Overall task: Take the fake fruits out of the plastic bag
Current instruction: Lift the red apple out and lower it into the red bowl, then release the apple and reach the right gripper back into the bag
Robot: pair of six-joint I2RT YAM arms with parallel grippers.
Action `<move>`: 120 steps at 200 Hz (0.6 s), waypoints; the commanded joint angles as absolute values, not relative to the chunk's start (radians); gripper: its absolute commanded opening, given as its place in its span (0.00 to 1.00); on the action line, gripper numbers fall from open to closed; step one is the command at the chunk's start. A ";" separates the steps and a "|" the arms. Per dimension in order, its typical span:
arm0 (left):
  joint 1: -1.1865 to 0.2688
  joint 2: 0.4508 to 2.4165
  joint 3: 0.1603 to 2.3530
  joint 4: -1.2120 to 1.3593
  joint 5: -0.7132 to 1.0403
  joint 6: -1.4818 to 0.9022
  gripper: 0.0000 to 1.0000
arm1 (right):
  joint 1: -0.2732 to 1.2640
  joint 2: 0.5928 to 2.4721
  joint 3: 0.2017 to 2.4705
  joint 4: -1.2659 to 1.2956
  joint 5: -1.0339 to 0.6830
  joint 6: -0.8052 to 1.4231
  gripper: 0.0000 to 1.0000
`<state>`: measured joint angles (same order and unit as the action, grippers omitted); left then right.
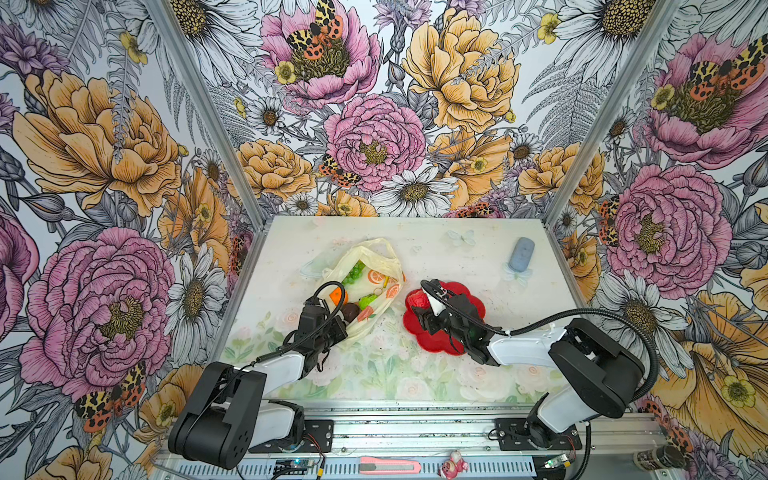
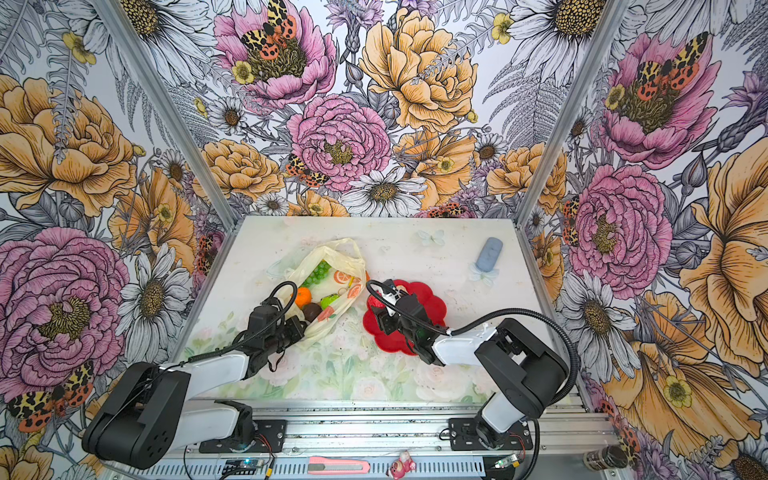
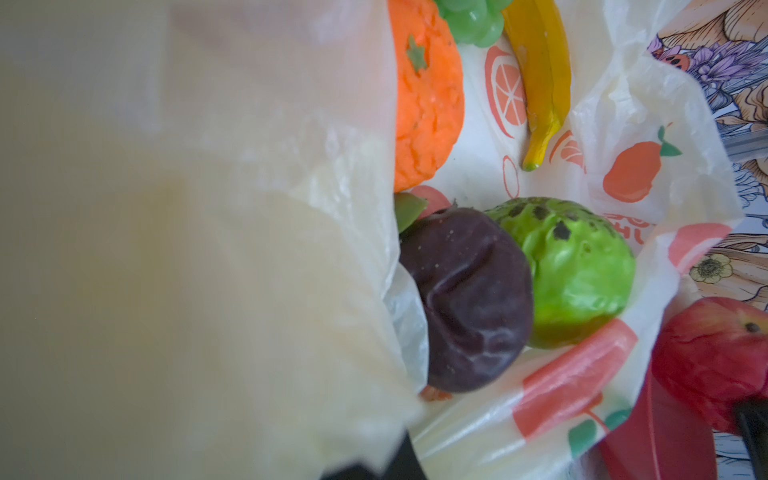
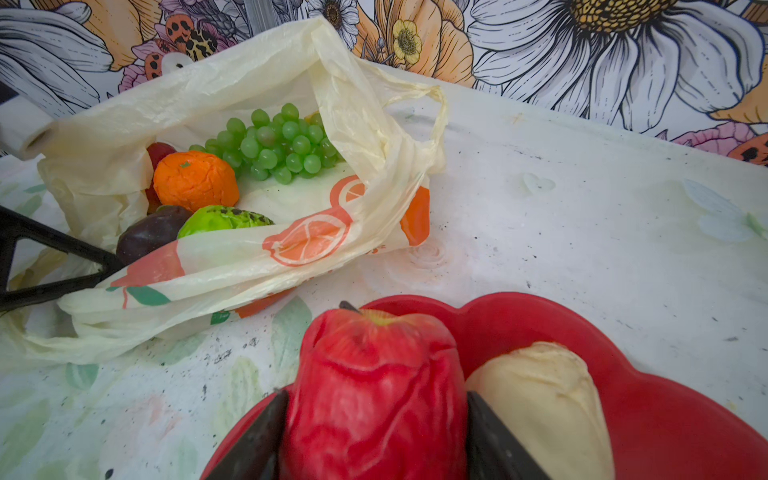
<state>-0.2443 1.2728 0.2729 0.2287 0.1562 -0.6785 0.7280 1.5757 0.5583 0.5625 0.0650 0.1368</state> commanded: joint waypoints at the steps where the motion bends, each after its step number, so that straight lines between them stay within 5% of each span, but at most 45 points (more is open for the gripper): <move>1: -0.235 1.279 0.288 0.236 0.164 -0.663 0.00 | 0.738 1.602 0.552 0.597 0.057 0.084 0.64; 120: -0.234 1.275 0.287 0.239 0.165 -0.662 0.00 | 0.759 1.614 0.565 0.565 0.163 0.034 0.74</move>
<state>-0.2443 1.2728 0.2729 0.2287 0.1566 -0.6785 0.7513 1.5997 0.5579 0.5587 0.1303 0.0502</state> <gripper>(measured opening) 0.047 0.745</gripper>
